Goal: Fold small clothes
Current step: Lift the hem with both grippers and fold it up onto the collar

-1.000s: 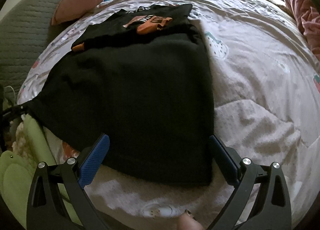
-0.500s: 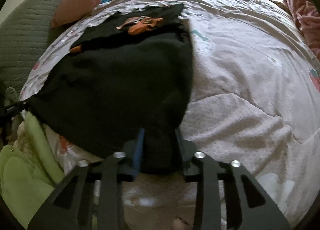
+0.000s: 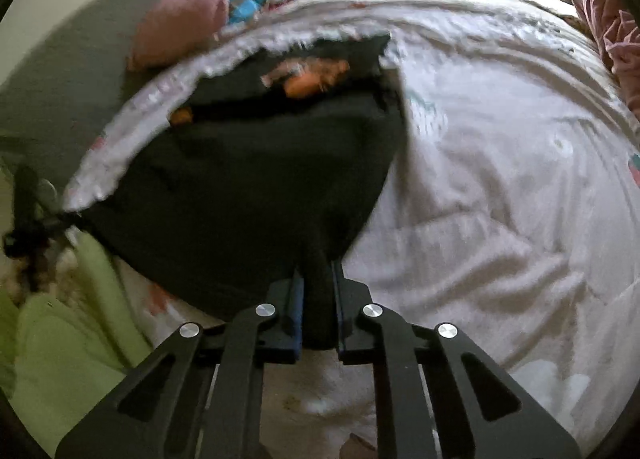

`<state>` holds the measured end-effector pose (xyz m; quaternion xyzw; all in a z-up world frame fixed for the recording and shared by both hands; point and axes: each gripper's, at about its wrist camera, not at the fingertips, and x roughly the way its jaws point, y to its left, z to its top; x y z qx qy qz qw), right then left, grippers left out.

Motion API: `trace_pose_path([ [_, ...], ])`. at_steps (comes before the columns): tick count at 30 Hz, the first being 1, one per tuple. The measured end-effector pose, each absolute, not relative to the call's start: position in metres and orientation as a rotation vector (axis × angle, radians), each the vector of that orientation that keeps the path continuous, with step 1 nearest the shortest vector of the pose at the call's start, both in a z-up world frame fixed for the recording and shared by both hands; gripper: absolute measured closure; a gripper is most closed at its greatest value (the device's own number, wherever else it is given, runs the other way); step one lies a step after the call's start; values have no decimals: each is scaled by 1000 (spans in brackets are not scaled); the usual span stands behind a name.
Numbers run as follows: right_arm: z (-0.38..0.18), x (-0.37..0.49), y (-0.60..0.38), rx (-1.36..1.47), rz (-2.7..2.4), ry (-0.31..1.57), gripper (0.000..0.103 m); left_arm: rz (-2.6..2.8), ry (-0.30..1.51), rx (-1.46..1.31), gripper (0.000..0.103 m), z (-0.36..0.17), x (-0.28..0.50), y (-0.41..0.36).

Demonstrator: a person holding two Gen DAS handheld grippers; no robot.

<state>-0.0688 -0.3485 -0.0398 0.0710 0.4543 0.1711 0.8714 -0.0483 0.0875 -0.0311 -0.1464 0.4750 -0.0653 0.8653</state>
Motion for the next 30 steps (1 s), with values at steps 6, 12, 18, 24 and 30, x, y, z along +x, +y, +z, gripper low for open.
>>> trace_pose_path([
  [6, 7, -65, -358, 196, 388, 774, 94, -140, 929, -317, 98, -4, -42, 92],
  [12, 32, -54, -366, 225, 387, 682, 94, -138, 873, -327, 98, 23, -31, 93],
  [18, 50, -38, -372, 263, 378, 620, 94, -131, 822, -308, 98, 49, -12, 87],
  [24, 65, -13, -376, 286, 354, 575, 94, -122, 794, -303, 98, 65, 15, 87],
  [30, 74, 18, -376, 295, 320, 553, 94, -112, 777, -294, 98, 77, 42, 87],
])
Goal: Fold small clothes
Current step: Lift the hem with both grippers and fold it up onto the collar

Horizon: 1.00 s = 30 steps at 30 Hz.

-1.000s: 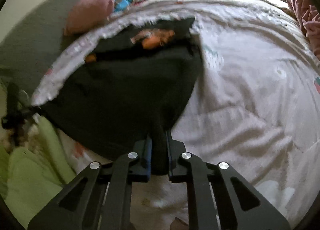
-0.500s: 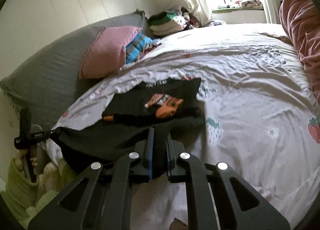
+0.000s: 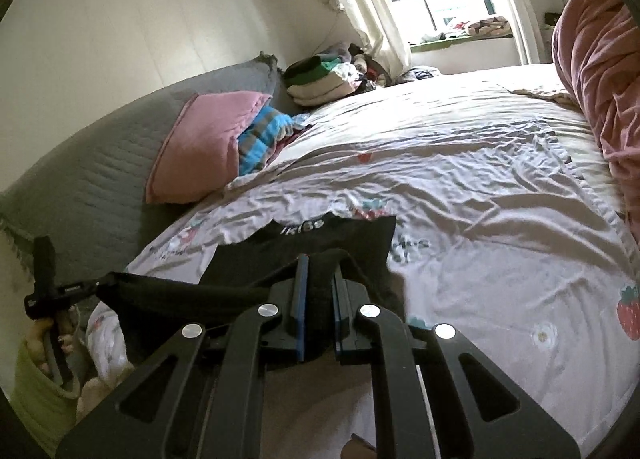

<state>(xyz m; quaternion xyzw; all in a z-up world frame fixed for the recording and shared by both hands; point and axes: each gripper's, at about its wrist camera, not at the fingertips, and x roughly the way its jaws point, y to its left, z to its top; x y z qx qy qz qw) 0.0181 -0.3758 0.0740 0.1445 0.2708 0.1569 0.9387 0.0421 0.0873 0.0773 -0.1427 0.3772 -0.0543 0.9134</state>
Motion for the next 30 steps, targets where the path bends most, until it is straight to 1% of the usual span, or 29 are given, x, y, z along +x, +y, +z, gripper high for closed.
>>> trace_pose_path([
  [17, 74, 101, -370, 286, 233, 567, 94, -75, 761, -280, 98, 81, 116, 86],
  [30, 51, 152, -363, 259, 188, 625, 94, -26, 794, -257, 98, 49, 163, 86],
])
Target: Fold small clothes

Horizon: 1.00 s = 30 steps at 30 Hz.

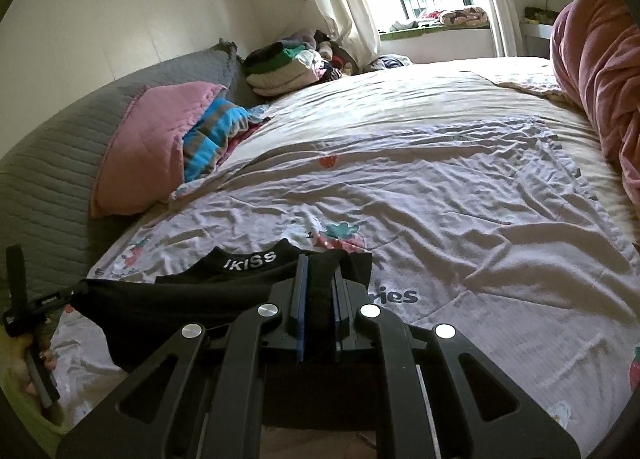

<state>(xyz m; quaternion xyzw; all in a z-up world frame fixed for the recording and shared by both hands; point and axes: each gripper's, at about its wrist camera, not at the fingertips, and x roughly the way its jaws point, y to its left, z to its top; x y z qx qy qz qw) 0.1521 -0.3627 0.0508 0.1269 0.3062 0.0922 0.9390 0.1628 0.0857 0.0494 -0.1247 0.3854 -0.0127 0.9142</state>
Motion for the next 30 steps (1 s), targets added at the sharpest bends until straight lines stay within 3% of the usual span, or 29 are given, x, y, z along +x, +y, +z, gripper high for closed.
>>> trace_pose_path([
  [20, 7, 198, -351, 229, 112, 721, 93, 1, 839, -193, 94, 3, 200, 83],
  [23, 2, 200, -349, 228, 92, 725, 84, 14, 833, -176, 93, 2, 200, 84],
  [26, 3, 198, -347, 219, 66, 709, 62, 13, 825, -188, 89, 3, 198, 89],
  [30, 8, 188, -346, 212, 65, 691, 62, 14, 798, -199, 75, 9, 191, 95],
])
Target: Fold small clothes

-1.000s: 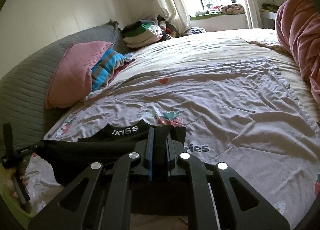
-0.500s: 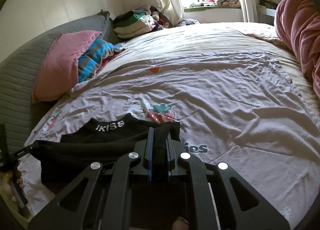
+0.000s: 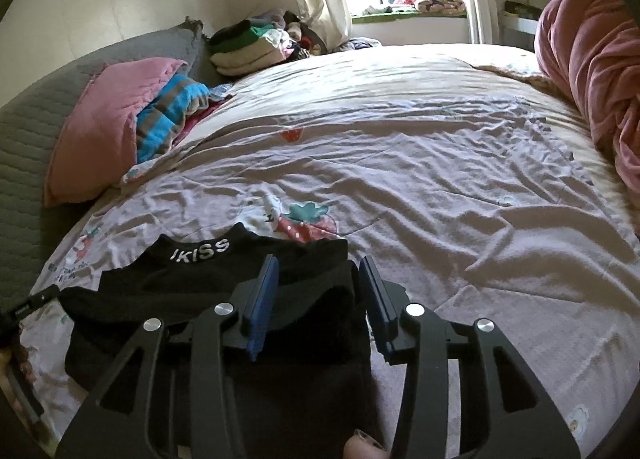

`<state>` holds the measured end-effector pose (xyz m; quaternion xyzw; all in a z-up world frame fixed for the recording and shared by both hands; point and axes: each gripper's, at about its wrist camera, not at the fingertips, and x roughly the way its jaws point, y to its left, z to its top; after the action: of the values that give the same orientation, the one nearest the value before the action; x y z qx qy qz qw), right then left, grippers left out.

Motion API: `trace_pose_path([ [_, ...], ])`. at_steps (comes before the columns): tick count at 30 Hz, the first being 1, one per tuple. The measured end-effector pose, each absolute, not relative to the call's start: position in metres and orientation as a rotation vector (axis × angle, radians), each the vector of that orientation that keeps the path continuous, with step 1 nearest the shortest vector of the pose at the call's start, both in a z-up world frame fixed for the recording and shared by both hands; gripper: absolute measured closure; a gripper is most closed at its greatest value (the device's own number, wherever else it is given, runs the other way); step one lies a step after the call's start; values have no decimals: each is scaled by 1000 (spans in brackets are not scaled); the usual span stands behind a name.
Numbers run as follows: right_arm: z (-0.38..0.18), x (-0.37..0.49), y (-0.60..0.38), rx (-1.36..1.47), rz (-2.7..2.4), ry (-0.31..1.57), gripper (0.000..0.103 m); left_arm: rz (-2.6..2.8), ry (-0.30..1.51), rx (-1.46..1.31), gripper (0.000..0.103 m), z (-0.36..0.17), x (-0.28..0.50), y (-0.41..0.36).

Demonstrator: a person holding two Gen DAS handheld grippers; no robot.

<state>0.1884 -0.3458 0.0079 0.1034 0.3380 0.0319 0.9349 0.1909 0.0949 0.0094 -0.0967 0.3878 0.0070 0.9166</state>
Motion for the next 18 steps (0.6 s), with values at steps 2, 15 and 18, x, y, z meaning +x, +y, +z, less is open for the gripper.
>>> trace_pose_path([
  [2, 12, 181, -343, 195, 75, 678, 61, 8, 779, -208, 69, 16, 185, 96],
  [15, -1, 130, -303, 43, 226, 739, 72, -117, 889, -49, 94, -7, 165, 47],
  [18, -16, 125, -292, 16, 251, 787, 76, -139, 945, -11, 96, -27, 165, 34],
])
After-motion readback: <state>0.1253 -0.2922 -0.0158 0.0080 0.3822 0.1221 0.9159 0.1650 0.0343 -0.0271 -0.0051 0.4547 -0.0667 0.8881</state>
